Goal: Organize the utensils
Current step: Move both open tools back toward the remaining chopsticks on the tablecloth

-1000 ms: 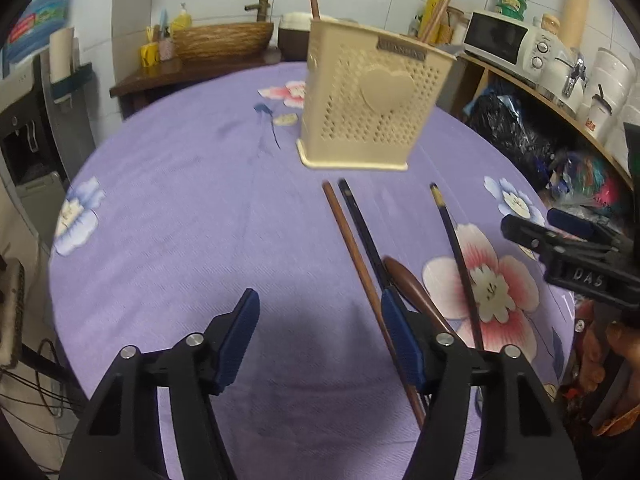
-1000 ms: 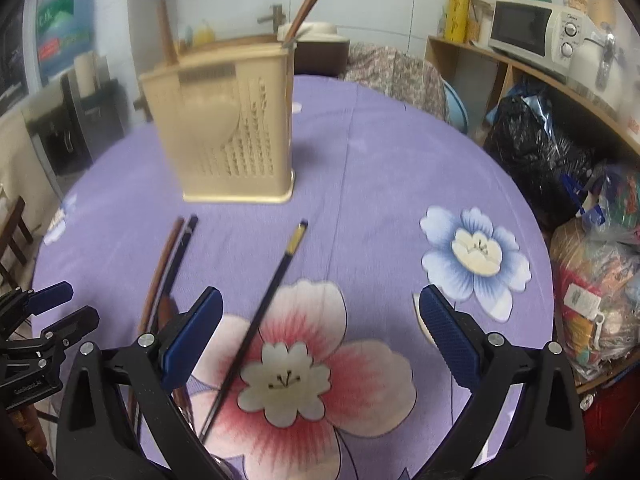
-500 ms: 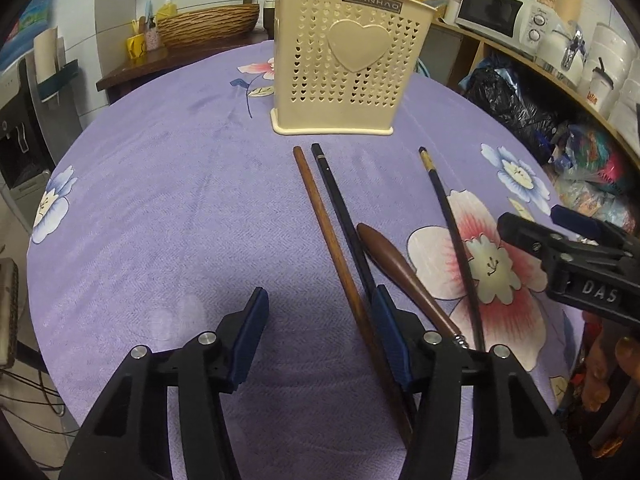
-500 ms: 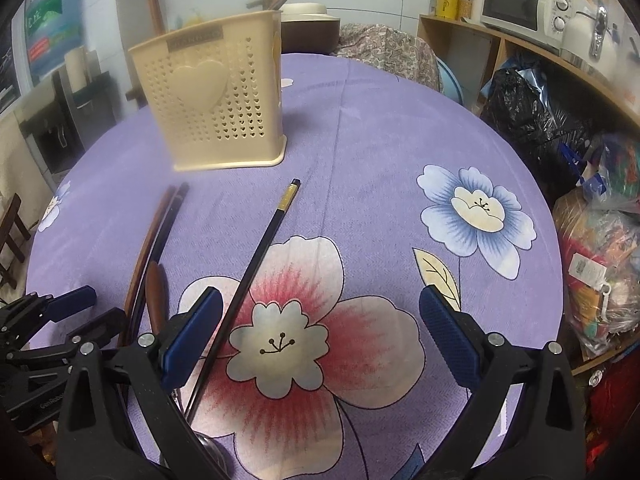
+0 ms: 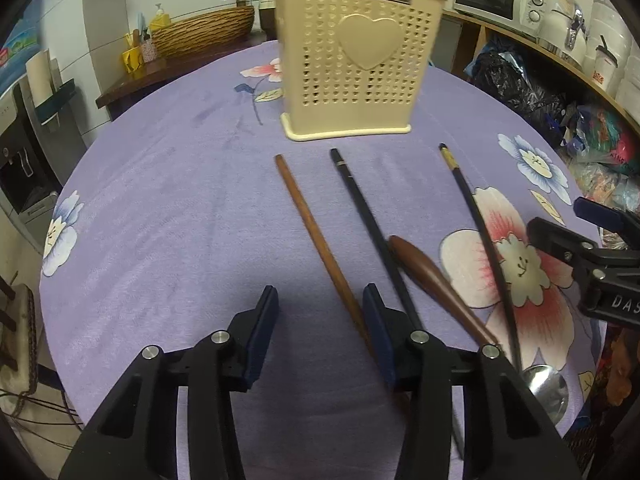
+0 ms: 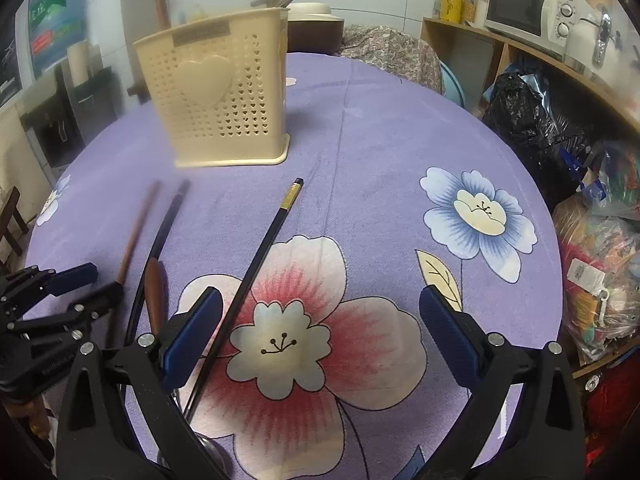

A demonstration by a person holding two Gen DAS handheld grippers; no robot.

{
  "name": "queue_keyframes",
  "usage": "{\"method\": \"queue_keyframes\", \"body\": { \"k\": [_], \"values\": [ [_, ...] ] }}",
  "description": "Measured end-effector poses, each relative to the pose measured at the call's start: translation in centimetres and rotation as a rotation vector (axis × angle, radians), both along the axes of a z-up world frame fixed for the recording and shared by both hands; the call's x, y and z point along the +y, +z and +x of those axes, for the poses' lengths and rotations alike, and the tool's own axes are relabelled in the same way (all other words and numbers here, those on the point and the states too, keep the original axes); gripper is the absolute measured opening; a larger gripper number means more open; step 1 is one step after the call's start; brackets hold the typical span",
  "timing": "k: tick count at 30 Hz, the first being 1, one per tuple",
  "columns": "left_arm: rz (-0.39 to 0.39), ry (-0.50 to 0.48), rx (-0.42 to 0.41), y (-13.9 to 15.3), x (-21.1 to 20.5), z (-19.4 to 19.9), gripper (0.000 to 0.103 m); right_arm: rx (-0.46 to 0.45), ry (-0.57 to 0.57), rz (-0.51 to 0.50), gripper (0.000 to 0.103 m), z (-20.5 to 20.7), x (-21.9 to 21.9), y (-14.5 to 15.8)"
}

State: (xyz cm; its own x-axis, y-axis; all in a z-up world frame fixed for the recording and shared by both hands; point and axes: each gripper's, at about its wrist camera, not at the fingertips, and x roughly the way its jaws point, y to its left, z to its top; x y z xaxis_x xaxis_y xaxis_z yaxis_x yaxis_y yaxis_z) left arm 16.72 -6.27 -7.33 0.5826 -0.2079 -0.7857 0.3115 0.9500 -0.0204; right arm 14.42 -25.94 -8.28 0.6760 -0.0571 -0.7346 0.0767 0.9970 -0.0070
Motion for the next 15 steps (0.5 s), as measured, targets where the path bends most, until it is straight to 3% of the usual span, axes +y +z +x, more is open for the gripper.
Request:
{"method": "queue_keyframes", "body": {
  "k": [5,11,15],
  "values": [
    [-0.010,0.027,0.013,0.1,2.3,0.5,0.044,-0.015,0.017,0.028,0.097,-0.4,0.0,0.2],
    [-0.030,0.038,0.016,0.2,2.9,0.8,0.044,-0.029,0.154,0.088,0.097,-0.4,2.1,0.6],
    [-0.042,0.040,0.019,0.2,3.1,1.0,0.044,-0.010,0.131,0.071,0.097,0.7,2.2,0.2]
  ]
}}
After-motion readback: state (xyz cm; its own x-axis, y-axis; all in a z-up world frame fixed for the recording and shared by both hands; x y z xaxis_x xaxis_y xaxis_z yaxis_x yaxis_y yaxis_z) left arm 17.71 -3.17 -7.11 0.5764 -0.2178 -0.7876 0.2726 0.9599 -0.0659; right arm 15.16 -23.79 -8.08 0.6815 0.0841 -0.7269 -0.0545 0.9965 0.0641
